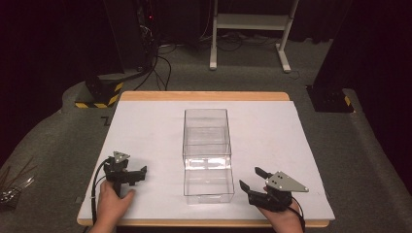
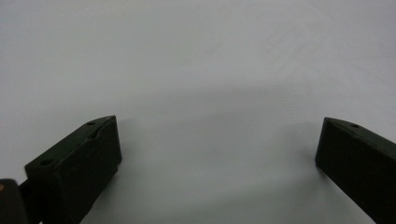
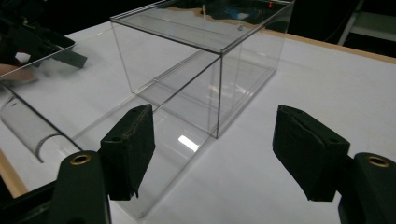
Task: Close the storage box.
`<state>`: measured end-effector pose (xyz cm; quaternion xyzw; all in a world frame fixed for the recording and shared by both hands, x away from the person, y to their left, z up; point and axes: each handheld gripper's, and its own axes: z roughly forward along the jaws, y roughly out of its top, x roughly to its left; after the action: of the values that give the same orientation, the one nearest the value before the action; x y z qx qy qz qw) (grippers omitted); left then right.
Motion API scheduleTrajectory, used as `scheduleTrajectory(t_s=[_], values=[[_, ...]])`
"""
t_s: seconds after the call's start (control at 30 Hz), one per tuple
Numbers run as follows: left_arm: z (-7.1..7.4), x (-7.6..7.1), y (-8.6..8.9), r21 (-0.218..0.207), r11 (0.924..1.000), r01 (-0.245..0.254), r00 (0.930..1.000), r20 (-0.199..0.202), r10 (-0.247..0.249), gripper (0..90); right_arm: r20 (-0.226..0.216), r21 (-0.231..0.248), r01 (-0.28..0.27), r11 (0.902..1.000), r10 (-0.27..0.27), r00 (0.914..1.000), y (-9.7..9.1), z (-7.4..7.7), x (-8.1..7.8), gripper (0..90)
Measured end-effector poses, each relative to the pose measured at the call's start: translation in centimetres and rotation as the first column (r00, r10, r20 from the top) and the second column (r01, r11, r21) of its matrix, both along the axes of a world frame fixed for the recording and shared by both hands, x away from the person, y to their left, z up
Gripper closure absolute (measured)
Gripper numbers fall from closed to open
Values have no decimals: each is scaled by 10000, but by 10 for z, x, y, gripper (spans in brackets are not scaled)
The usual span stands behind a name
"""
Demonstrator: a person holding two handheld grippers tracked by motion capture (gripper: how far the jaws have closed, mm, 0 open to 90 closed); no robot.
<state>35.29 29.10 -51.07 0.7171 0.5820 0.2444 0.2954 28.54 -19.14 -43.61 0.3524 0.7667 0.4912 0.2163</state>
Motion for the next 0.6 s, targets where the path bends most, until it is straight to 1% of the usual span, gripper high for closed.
scheduleTrajectory(t_s=[0.1, 0.2, 0.33, 0.47, 0.53, 0.6], values=[[0, 0, 0, -1, 10000, -1, 10000, -1, 1, 5, 28, -60, -153, 9999, 153, 9999, 3, 1, -5, 295], [0, 0, 0, 3, 10000, -1, 10000, 2, 1, 5, -55, 110, -321, 9994, 321, 9995, 6, 1, -9, 292], [0, 0, 0, 5, 10000, 1, 10000, 8, -1, 5, -33, 62, -618, 9981, 618, 9981, 12, 2, -13, 287], [0, 0, 0, 6, 10000, 1, 10000, 11, -1, 5, -168, 132, -922, 9957, 924, 9956, 17, 1, -16, 283], [0, 0, 0, 3, 10000, 1, 10000, 3, -1, 5, -163, 6, -991, 9951, 991, 9949, 20, -1, -17, 282], [0, 0, 0, 2, 10000, 1, 10000, 4, -1, 5, -208, 57, -1032, 9946, 1033, 9944, 21, -2, -17, 281]])
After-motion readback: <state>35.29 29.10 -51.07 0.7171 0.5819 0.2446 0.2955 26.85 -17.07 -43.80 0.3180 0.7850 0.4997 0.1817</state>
